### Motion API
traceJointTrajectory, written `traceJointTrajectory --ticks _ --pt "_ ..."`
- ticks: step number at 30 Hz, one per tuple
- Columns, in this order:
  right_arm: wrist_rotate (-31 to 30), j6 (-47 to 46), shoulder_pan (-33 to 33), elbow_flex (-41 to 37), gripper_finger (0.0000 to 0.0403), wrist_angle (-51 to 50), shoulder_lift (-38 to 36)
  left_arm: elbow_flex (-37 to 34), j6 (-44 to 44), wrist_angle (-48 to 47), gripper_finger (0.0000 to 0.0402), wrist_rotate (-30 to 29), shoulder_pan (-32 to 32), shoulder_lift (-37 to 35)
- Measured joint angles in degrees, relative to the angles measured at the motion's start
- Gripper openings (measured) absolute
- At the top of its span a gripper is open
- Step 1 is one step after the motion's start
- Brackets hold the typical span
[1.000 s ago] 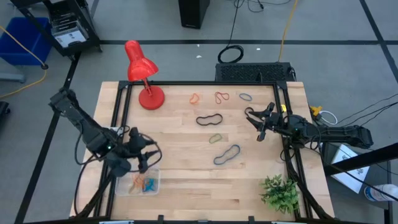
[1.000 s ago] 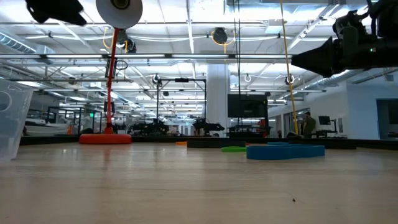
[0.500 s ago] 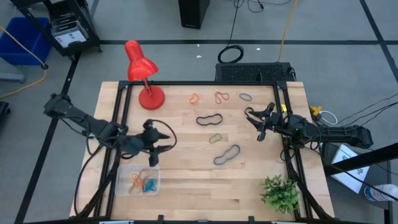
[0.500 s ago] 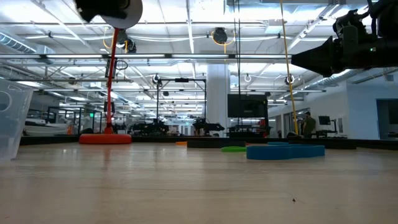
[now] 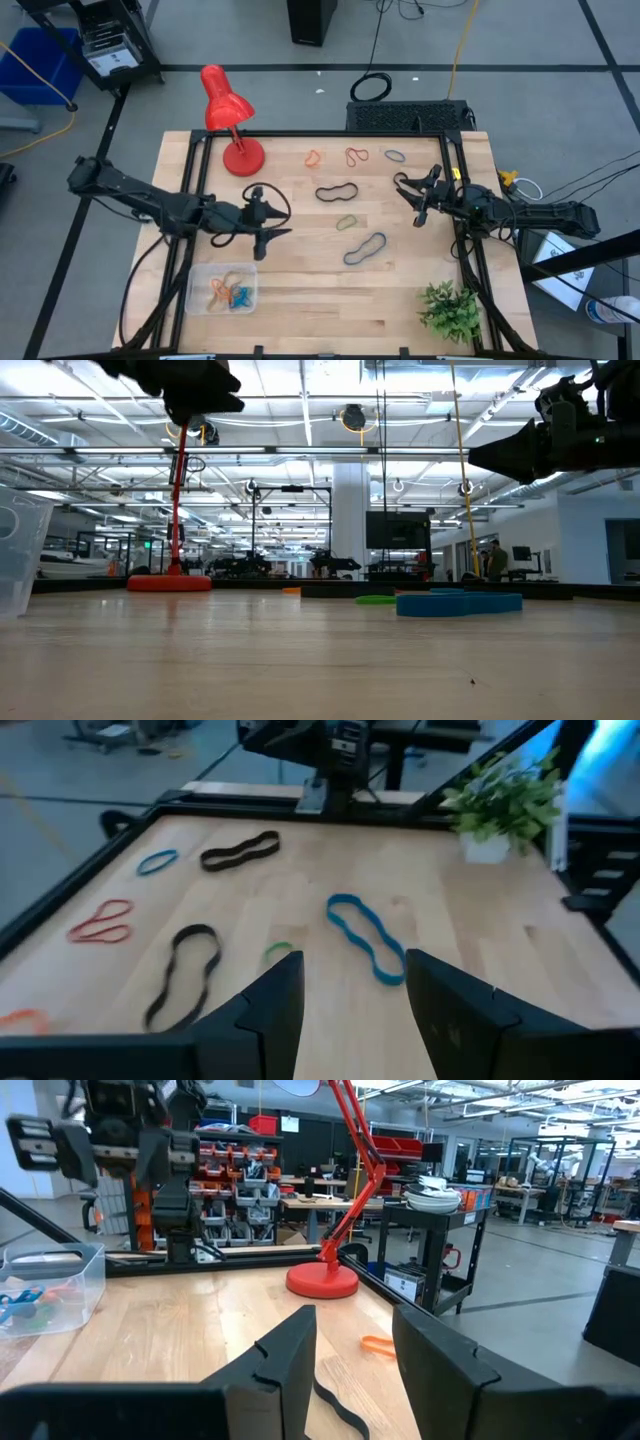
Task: Pick and place rubber bands into bin
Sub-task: Put the left black rubber band into the transparent bin
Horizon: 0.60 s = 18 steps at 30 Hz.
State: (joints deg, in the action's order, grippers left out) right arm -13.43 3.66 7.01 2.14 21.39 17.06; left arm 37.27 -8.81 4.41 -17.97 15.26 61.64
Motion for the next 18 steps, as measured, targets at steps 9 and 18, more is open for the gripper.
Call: traceJointTrajectory --ticks 9,18 --pt "0.0 0.0 0.0 0.0 0.0130 -0.4 0.0 -10.3 0.2 14.5 0.0182 1.5 -3.6 0.0" --pt "0.0 0.0 0.0 0.0 0.0130 -0.5 0.0 -12.1 -1.3 17.2 0.0182 1.4 -4.8 -0.1"
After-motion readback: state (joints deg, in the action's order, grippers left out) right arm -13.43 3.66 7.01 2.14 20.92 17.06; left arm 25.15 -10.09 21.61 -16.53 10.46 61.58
